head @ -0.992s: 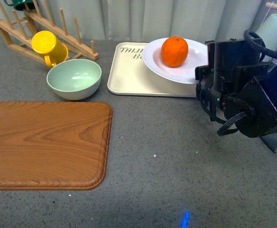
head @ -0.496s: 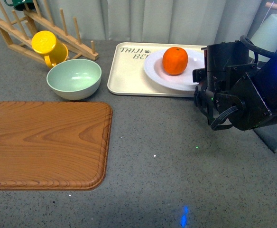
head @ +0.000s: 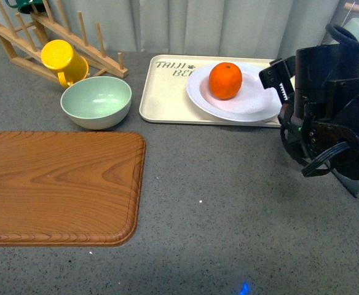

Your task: Place orange and plate with both arms

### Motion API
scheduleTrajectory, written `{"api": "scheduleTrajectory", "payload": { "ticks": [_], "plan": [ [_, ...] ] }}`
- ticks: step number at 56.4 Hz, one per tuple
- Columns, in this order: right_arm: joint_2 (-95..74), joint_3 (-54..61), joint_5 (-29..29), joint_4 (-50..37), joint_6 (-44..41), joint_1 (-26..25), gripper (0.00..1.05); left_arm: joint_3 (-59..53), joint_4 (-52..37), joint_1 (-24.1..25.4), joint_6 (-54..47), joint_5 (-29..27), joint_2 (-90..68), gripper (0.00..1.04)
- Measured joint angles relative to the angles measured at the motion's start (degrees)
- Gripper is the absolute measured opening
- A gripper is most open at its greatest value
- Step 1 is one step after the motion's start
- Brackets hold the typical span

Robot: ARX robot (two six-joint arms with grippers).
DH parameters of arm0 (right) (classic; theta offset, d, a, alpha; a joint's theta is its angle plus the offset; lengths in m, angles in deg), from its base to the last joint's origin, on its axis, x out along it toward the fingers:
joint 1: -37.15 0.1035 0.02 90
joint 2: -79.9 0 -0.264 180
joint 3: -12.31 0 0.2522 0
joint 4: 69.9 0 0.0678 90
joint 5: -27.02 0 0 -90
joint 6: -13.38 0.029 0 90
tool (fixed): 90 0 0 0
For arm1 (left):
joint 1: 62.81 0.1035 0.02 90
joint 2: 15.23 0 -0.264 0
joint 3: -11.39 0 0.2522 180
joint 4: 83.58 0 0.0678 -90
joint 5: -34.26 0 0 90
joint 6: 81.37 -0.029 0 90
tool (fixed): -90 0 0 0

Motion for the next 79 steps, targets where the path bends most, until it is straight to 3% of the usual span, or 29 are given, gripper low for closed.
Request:
{"api": "scheduleTrajectory", "payload": {
  "ticks": [5,9,18,28,42,53,69,71,73,79],
  "plan": [
    [4.1,4.5,-6.4,-4.8,-13.4,0.6,0.96,0.0,0.0,0.0,0.0,0.0,0.0,0.98],
    [7.7,8.4,-8.3,-10.0,-26.7,1.1,0.96,0.0,0.0,0.0,0.0,0.0,0.0,0.98],
    [16.5,18.3,-5.9,-16.0,-50.5,1.4,0.96,0.0,0.0,0.0,0.0,0.0,0.0,0.98],
    [29.2,29.7,-2.3,-14.8,-62.8,-1.0,0.96,0.0,0.0,0.0,0.0,0.0,0.0,0.98],
    [52.2,45.1,-1.4,-4.7,-69.9,-3.0,0.96,0.0,0.0,0.0,0.0,0.0,0.0,0.98],
    [76.0,54.9,-1.7,13.3,-70.2,-0.7,0.96,0.0,0.0,0.0,0.0,0.0,0.0,0.98],
    [106.7,58.3,-3.4,34.5,-72.0,4.2,0.95,0.0,0.0,0.0,0.0,0.0,0.0,0.98],
    [109.2,59.4,-1.2,32.3,-71.3,3.8,0.91,0.0,0.0,0.0,0.0,0.0,0.0,0.98],
    [113.2,60.1,3.1,28.3,-69.6,1.9,0.81,0.0,0.0,0.0,0.0,0.0,0.0,0.98],
    [118.2,60.1,7.2,30.0,-68.0,-1.9,0.60,0.0,0.0,0.0,0.0,0.0,0.0,0.98]
  ]
}}
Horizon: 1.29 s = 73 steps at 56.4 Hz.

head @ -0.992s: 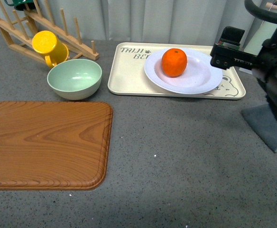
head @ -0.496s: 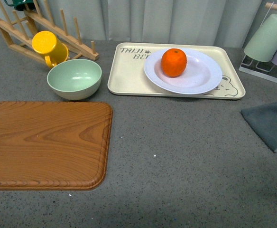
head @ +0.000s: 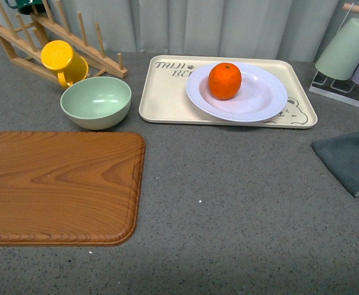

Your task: Place orange and plate with both arms

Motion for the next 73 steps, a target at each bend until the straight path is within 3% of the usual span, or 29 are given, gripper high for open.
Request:
{"api": "scheduleTrajectory", "payload": {
  "ticks": [14,19,24,41,73],
  "plan": [
    [5.4,0.0,5.7,5.4,0.5,-5.8,0.16,0.0,0.0,0.0,0.0,0.0,0.0,0.98],
    [7.5,0.0,12.2,7.6,0.5,-10.8,0.02,0.0,0.0,0.0,0.0,0.0,0.0,0.98],
    [14.2,0.0,12.9,16.3,0.6,-13.7,0.01,0.0,0.0,0.0,0.0,-0.2,0.0,0.98],
    [16.7,0.0,13.5,17.1,0.6,-13.9,0.01,0.0,0.0,0.0,0.0,-0.1,0.0,0.98],
    [16.7,0.0,13.5,17.1,0.7,-13.9,0.98,0.0,0.0,0.0,0.0,-0.1,0.0,0.98]
  ]
}}
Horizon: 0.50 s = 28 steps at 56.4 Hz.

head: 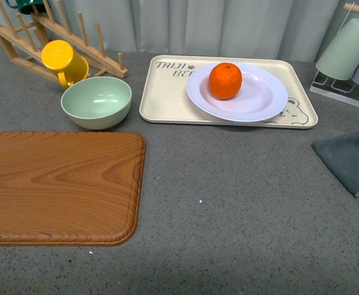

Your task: Place orange and plate with both arms

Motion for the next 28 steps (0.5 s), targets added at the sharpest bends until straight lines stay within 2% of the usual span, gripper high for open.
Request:
{"api": "scheduleTrajectory", "payload": {
  "ticks": [4,28],
  "plan": [
    [0.0,0.0,0.0,0.0,0.0,0.0,0.95,0.0,0.0,0.0,0.0,0.0,0.0,0.98],
    [0.0,0.0,0.0,0.0,0.0,0.0,0.96,0.0,0.0,0.0,0.0,0.0,0.0,0.98]
  ]
}}
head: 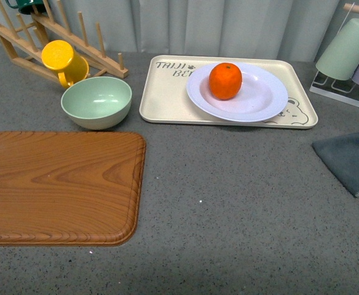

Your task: Place orange and plate with both arms

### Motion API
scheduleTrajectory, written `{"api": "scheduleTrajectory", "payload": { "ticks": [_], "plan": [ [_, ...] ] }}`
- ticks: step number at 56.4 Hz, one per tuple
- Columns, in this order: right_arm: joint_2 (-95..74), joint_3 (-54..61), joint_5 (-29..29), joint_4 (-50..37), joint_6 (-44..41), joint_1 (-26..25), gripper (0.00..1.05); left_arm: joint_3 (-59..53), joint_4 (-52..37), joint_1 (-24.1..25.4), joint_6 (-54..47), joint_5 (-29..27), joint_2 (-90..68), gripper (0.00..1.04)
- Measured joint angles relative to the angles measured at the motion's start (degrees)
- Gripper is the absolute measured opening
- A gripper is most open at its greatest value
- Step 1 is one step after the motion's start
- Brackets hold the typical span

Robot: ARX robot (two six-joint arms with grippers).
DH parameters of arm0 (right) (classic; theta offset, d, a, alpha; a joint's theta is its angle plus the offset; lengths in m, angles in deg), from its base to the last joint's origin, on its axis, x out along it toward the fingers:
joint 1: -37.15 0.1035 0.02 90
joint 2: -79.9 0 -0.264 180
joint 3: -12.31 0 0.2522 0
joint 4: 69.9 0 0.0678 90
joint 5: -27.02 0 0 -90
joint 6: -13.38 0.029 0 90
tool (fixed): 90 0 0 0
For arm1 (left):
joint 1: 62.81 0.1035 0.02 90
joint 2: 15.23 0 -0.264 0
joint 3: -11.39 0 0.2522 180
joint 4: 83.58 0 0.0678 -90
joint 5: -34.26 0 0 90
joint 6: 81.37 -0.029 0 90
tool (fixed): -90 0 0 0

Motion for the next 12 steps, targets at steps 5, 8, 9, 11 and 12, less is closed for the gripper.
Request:
{"api": "scheduleTrajectory", "payload": {
  "ticks": [5,8,9,11,12],
  "plan": [
    [0.0,0.0,0.0,0.0,0.0,0.0,0.96,0.0,0.0,0.0,0.0,0.0,0.0,0.98],
    [0.0,0.0,0.0,0.0,0.0,0.0,0.96,0.0,0.0,0.0,0.0,0.0,0.0,0.98],
    [0.0,0.0,0.0,0.0,0.0,0.0,0.96,0.0,0.0,0.0,0.0,0.0,0.0,0.98],
    [0.0,0.0,0.0,0.0,0.0,0.0,0.96,0.0,0.0,0.0,0.0,0.0,0.0,0.98],
    [0.0,0.0,0.0,0.0,0.0,0.0,0.96,0.0,0.0,0.0,0.0,0.0,0.0,0.98]
  ]
}}
